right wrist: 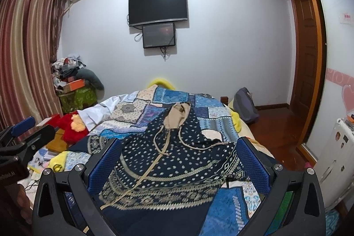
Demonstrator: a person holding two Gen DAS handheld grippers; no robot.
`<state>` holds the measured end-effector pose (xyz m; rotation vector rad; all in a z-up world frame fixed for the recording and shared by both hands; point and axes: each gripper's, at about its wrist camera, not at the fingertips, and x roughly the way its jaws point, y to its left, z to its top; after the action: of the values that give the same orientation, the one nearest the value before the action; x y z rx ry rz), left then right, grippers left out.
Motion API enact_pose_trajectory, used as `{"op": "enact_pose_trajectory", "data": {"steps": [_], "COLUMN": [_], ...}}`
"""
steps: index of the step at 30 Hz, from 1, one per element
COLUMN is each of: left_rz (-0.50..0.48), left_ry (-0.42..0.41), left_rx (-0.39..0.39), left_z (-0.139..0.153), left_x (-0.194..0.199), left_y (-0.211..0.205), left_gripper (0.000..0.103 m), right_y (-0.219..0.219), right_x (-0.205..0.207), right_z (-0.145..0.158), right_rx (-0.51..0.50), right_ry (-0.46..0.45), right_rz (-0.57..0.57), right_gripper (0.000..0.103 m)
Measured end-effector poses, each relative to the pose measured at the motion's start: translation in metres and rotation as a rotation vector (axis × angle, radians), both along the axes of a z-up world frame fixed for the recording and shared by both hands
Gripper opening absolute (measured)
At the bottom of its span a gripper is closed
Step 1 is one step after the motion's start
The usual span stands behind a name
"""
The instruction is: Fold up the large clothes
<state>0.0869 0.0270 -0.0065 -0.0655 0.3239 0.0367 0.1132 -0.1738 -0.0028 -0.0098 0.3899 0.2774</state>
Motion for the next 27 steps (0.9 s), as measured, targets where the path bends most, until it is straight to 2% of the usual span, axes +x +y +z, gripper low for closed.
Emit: {"op": "enact_pose_trajectory", "data": {"steps": [9,14,18,21,27], "left_rz": [0.036,0.063,0.038,0.031,0.036], "left_ry": [0.107,0.161,0.246,0.300,0.442], "left_rx": [-0.029,-0.026,-0.041,-0.030,-0.091], "left_z": [-0.022,-0.038,-0.057,-0.076,-0.133], "left_x": [0.125,0.196,0.254,0.292,0.347], "left_y": [0.044,0.067,0.081,0.089,0.102], "left_gripper": [0.103,0.103,0.103,0.103,0.103], "right_y": [-0.007,-0.004,0.010,0.019,0.030], "right_x": [0.102,0.168,0.226,0.272,0.328], "right_z": [-0.009,-0.020,-0.039,-0.058,-0.107], "right_rx": [0.012,-0.037,-0.139,-0.204,-0.204], "right_ry": [0.080,0.110,0.126,0.179,0.321], "right_rz": [-0.049,-0.057,-0.074,-0.065,-0.005], "right_gripper": [0.103,0.103,0.103,0.103,0.103]}}
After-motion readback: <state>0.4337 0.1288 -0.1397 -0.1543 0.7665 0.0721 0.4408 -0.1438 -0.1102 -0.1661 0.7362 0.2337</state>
